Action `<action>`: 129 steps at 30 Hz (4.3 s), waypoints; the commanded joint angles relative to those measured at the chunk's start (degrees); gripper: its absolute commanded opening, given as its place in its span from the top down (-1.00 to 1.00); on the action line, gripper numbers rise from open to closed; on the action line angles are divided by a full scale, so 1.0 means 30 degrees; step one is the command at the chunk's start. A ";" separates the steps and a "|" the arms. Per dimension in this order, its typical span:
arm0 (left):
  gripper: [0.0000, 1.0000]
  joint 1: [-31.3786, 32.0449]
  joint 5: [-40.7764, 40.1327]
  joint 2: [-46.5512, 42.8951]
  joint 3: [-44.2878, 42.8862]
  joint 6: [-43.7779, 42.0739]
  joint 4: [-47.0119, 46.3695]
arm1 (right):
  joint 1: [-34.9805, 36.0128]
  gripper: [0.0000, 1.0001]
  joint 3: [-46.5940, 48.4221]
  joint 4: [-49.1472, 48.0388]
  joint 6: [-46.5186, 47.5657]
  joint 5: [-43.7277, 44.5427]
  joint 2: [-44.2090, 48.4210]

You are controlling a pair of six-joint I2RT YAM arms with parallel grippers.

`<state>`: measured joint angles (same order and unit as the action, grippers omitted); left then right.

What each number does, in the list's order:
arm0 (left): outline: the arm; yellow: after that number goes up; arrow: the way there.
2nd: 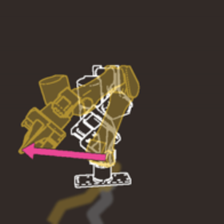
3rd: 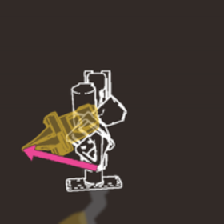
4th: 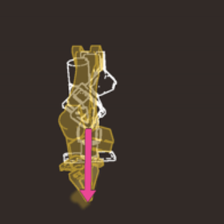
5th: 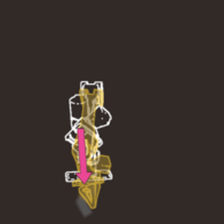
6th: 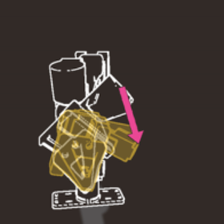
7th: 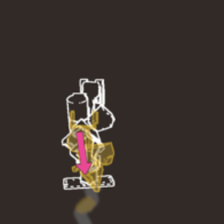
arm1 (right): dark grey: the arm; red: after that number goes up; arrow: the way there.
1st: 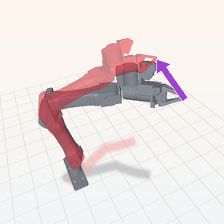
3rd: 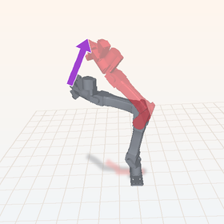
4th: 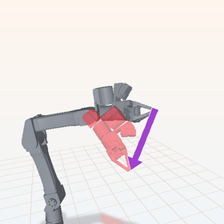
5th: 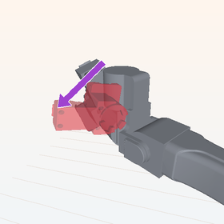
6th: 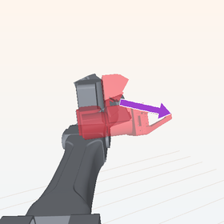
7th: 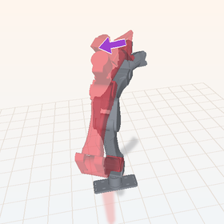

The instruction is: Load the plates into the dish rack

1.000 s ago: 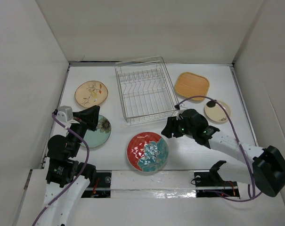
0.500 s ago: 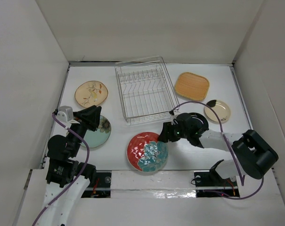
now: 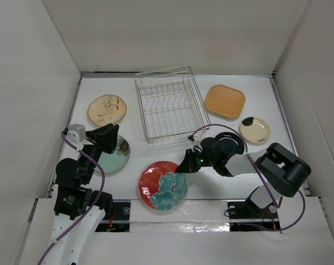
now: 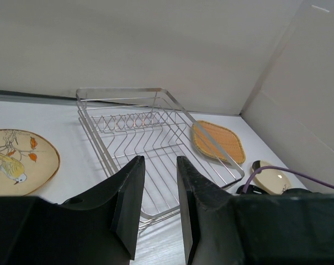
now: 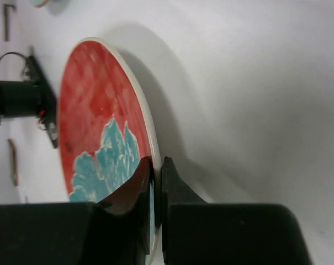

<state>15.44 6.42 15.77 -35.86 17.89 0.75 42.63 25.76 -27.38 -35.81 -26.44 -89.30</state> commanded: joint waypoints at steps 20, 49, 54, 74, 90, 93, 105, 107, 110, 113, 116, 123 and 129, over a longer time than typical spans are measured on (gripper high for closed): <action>0.46 0.0126 -0.0175 -0.0363 -0.0060 -0.0104 -0.0720 | -0.0934 1.00 0.7455 0.4613 0.0976 0.3564 1.1487; 0.44 0.0126 -0.0146 -0.0130 -0.0030 -0.0163 -0.0749 | -0.5744 1.00 2.7094 0.6664 1.5364 1.7864 -0.4304; 0.44 0.0126 -0.0175 -0.0012 -0.0060 -0.0221 -0.0749 | -0.5744 1.00 2.7244 0.6694 1.5629 1.8158 -0.5476; 0.44 0.0126 -0.0234 -0.0276 -0.0060 -0.0221 -0.0603 | -0.3197 1.00 2.6483 0.6285 1.7353 2.1931 -0.8934; 0.44 0.0126 -0.0234 -0.0511 -0.0030 -0.0192 -0.0632 | -0.3486 -0.05 2.6863 0.8828 1.4198 2.1705 -0.8001; 0.44 0.0126 -0.0205 -0.0511 -0.0030 -0.0221 -0.0632 | -0.4276 -0.24 2.6192 0.9705 1.2649 2.0127 -0.6308; 0.44 0.0126 -0.0234 -0.0774 -0.0030 -0.0163 -0.0632 | -1.3442 1.00 1.4385 0.5787 0.3035 1.1573 -0.1199; 0.44 0.0126 -0.0234 -0.0803 -0.0030 -0.0163 -0.0632 | -1.5114 1.00 1.4149 0.5639 0.2478 1.0255 -0.2278; 0.44 0.0126 -0.0263 -0.0862 -0.0030 -0.0163 -0.0603 | -1.6607 0.53 1.3506 0.4793 0.1481 0.8962 -0.3336; 0.44 0.0126 -0.0234 -0.0833 -0.0030 -0.0163 -0.0632 | -1.7634 -0.05 1.3677 0.4555 0.1040 0.7093 -0.4333; 0.44 0.0126 -0.0176 -0.0774 -0.0030 -0.0163 -0.0662 | -1.8164 -0.17 1.4205 0.4819 0.0630 0.5393 -0.5915; 0.44 0.0126 -0.0205 -0.0686 -0.0030 -0.0163 -0.0662 | -1.8576 -0.19 1.5666 0.4699 -0.0161 0.2604 -0.8581; 0.44 0.0126 -0.0293 -0.0686 -0.0030 -0.0192 -0.0632 | -1.8576 -0.10 1.6608 0.4497 -0.0952 0.1517 -1.0399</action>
<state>15.44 5.74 13.96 -35.86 17.87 1.13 -13.06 72.82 -10.98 -36.64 -18.13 -119.17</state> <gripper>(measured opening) 0.277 0.560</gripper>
